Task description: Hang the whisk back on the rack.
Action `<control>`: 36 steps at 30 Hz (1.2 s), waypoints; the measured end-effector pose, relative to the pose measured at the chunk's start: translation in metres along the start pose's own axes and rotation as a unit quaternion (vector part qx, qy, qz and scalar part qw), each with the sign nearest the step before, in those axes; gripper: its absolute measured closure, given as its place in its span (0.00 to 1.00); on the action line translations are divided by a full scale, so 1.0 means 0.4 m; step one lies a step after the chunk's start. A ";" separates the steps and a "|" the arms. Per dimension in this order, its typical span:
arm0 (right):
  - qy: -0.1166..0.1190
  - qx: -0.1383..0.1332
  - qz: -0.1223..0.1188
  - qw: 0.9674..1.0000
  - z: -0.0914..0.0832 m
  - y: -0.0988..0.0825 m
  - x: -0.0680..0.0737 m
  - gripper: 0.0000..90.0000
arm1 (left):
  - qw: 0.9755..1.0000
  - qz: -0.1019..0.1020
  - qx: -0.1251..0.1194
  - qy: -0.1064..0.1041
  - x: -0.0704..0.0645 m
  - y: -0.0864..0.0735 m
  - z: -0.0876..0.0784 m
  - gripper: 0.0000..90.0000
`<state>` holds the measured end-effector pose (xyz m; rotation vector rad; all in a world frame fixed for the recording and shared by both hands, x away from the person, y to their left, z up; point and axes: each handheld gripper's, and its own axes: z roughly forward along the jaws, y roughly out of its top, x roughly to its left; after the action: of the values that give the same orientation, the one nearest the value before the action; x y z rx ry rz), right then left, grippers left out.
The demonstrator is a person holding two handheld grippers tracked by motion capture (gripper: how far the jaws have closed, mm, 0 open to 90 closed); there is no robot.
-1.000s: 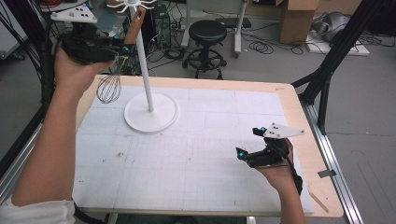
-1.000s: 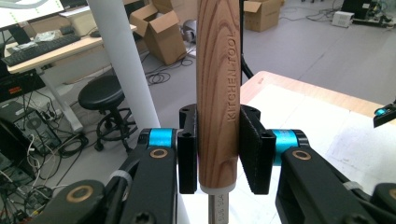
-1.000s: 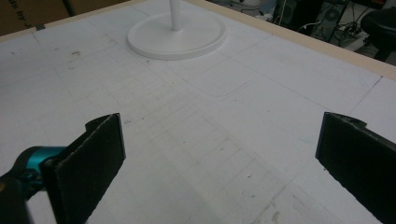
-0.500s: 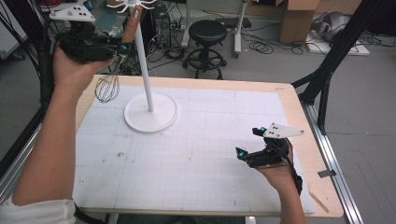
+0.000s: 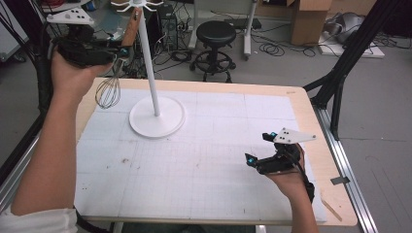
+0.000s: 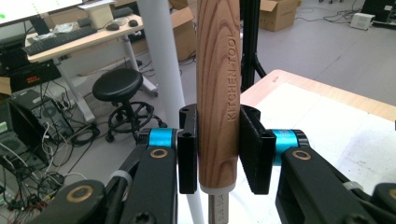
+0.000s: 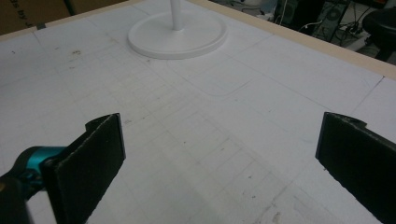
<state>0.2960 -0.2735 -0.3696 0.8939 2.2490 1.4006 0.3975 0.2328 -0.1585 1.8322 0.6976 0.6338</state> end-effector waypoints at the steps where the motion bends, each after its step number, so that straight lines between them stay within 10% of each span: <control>1: -0.001 0.001 0.000 1.000 0.000 0.000 0.000 0.00 | 1.000 -0.002 -0.001 -0.001 0.002 -0.002 0.000 0.78; 36: -0.003 0.001 0.000 1.000 -0.001 -0.002 -0.001 0.00 | 1.000 -0.026 0.011 -0.012 0.009 -0.017 0.039 0.79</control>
<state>0.2959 -0.2745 -0.3700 0.8983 2.2457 1.3939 0.4098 0.2274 -0.1699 1.8331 0.7371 0.5702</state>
